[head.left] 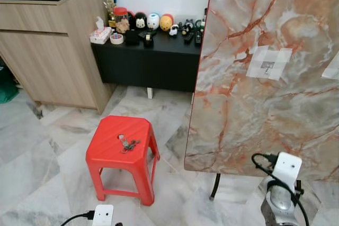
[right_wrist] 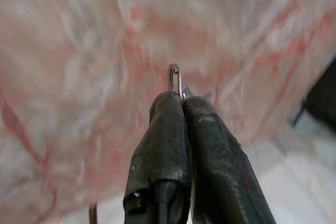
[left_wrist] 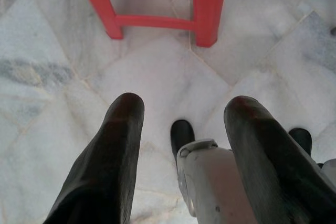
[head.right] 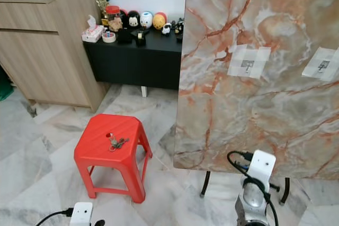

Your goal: Hang keys on a hook

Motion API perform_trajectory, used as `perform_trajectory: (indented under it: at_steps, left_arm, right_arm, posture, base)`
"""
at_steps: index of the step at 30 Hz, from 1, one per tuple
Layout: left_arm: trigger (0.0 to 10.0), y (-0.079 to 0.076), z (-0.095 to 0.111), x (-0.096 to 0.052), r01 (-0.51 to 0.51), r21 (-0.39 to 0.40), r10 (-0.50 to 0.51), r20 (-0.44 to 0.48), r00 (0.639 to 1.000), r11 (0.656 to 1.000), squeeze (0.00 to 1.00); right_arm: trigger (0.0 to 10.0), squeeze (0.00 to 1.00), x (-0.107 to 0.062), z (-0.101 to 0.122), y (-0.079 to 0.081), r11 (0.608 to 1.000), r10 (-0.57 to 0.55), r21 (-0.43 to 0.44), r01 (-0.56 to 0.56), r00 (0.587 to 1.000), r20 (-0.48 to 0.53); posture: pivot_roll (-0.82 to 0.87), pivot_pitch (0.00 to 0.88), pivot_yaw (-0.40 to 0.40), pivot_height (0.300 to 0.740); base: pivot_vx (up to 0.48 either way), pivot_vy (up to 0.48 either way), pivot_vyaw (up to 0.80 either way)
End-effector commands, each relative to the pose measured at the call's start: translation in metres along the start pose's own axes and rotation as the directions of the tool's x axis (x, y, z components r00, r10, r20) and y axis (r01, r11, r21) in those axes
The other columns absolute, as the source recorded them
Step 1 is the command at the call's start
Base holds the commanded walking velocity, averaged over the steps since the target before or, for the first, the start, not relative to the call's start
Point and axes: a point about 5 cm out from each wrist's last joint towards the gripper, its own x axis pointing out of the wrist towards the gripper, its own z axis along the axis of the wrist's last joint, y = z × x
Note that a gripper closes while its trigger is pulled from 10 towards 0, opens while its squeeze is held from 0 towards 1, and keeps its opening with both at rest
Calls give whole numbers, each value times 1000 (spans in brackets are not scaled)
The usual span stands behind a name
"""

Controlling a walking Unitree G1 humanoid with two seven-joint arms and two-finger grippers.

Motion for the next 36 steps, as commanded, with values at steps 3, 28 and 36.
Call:
perform_trajectory:
  at_steps: [3,28,36]
  left_arm:
    - [10000,1,1,0,-9,-1,9,9,1000,1000,0]
    - [10000,14,17,4,-63,-43,65,54,996,997,0]
    - [10000,21,17,4,-71,-36,73,55,996,997,0]
  right_arm:
    - [10000,0,-3,13,9,998,58,-11,-57,992,113]
    - [10000,0,-33,6,25,959,265,78,-272,960,91]
    - [10000,0,-22,12,35,944,317,72,-322,945,75]
  posture:
    - [0,0,-52,740]
    - [135,0,-125,740]
    - [99,0,-121,740]
  base:
    - [0,0,0]
    - [0,0,0]
    - [0,0,0]
